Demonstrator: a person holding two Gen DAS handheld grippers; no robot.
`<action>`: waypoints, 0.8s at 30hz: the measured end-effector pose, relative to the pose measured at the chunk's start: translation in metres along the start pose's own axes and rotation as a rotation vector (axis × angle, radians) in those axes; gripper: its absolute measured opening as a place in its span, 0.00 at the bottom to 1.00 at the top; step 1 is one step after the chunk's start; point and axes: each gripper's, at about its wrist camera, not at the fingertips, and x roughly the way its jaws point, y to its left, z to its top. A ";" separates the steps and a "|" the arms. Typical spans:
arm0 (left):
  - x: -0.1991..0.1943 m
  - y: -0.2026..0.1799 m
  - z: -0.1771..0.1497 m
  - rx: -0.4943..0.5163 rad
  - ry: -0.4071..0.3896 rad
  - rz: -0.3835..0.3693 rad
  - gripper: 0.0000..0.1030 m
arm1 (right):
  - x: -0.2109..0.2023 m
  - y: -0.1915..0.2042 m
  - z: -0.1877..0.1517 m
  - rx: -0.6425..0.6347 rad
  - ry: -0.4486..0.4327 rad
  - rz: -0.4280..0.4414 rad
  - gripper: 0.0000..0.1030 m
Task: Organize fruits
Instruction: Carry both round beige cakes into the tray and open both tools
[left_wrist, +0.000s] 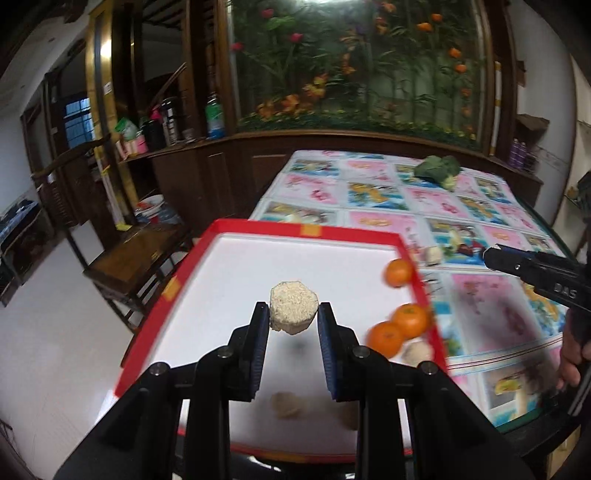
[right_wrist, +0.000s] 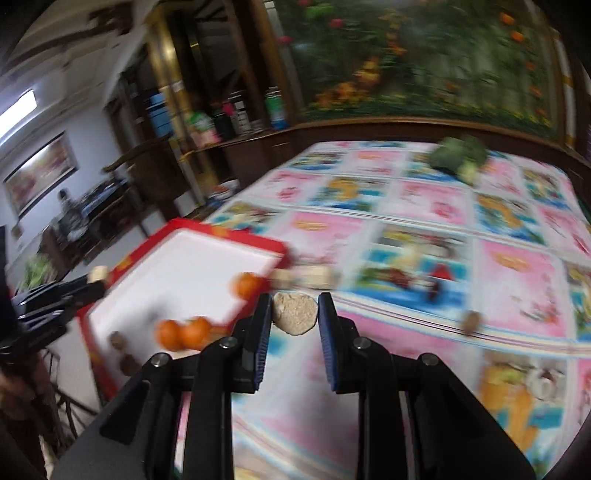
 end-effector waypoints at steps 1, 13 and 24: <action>0.004 0.008 -0.003 -0.010 0.008 0.008 0.25 | 0.010 0.020 0.005 -0.029 0.020 0.027 0.27; 0.035 0.045 -0.029 -0.042 0.104 0.056 0.25 | 0.100 0.126 -0.001 -0.164 0.234 0.108 0.27; 0.039 0.049 -0.035 -0.013 0.121 0.139 0.37 | 0.121 0.136 -0.007 -0.193 0.345 0.088 0.27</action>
